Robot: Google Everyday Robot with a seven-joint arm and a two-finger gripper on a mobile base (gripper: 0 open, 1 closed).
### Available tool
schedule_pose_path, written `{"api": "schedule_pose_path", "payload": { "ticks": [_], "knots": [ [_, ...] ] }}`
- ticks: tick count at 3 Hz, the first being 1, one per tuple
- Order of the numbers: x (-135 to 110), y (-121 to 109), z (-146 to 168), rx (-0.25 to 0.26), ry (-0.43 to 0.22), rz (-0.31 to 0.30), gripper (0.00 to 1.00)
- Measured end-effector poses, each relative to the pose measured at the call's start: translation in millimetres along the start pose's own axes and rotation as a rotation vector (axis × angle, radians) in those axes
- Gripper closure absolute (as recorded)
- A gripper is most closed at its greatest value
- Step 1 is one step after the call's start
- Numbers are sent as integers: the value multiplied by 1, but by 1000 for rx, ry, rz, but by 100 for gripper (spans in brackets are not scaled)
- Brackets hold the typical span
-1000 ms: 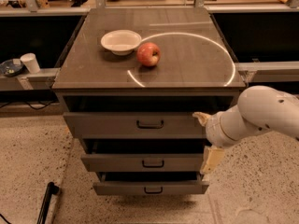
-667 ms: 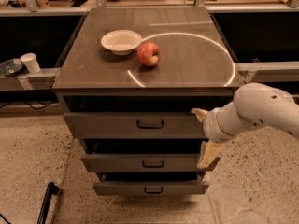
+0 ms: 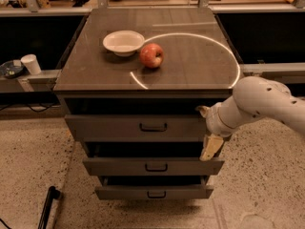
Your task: Open top drawer
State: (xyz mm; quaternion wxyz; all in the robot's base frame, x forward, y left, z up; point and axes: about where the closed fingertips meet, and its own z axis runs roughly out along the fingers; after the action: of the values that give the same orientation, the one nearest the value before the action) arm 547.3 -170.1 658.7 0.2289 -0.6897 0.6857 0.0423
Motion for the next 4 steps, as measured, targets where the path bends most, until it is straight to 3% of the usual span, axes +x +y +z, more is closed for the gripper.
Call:
{"api": "schedule_pose_path", "payload": {
  "ticks": [1,3,4],
  "knots": [
    [1,-3,-2,-15,18,-1,20],
    [7,-1,-2,-45,48,-3,28],
    [10,4,1,-67,32,6,36]
  ]
}}
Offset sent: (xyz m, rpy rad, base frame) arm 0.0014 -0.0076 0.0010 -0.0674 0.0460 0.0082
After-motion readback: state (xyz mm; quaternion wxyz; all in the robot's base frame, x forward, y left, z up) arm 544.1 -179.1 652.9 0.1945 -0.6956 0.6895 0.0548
